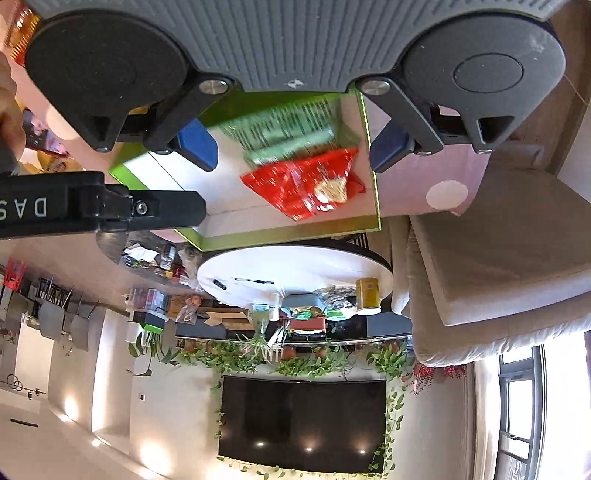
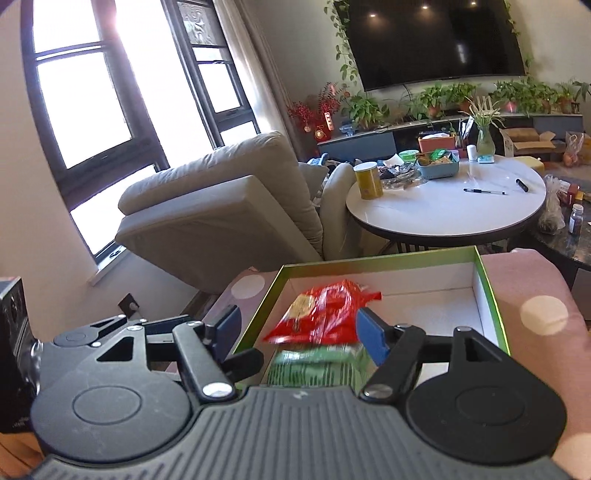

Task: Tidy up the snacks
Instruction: 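Move the left tool to the wrapped bread loaf and grasp it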

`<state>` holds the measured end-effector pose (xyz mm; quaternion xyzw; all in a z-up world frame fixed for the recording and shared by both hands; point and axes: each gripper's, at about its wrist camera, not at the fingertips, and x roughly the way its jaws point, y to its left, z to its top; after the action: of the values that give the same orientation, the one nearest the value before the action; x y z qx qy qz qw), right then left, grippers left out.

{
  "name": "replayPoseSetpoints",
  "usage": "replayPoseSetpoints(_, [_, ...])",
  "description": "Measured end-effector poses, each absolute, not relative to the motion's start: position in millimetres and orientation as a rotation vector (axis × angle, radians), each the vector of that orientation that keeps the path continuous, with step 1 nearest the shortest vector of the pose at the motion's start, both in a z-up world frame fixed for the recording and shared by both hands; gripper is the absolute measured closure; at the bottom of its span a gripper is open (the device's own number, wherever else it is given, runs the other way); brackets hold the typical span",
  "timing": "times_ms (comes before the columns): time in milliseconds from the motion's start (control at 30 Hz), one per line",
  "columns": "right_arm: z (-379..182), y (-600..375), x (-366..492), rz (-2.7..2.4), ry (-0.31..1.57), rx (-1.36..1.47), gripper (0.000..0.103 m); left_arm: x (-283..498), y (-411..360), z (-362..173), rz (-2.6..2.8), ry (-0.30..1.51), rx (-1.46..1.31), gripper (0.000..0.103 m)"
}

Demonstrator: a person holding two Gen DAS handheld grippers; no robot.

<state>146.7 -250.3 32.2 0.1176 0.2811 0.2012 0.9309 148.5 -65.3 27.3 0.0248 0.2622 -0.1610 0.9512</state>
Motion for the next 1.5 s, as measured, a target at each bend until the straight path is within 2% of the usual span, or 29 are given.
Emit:
replayPoseSetpoints(667, [-3.3,-281.6,98.1,0.314,0.663,0.241,0.042,63.8,-92.5,-3.6,-0.431,0.62,0.07,0.014])
replayPoseSetpoints(1033, [-13.7,-294.3,94.1,0.298,0.666,0.281,0.039,45.6,-139.0,-21.1,-0.516,0.654,0.207,0.012])
replayPoseSetpoints(1433, [-28.1,-290.0,97.8,0.303,0.7,0.257,0.038,52.8,-144.3,-39.0,-0.44,0.723,0.264,0.012])
replayPoseSetpoints(1500, [-29.6,-289.7,97.6,0.304,0.707,0.256,0.038,57.5,-138.7,-43.1,-0.41,0.739,0.257,0.009])
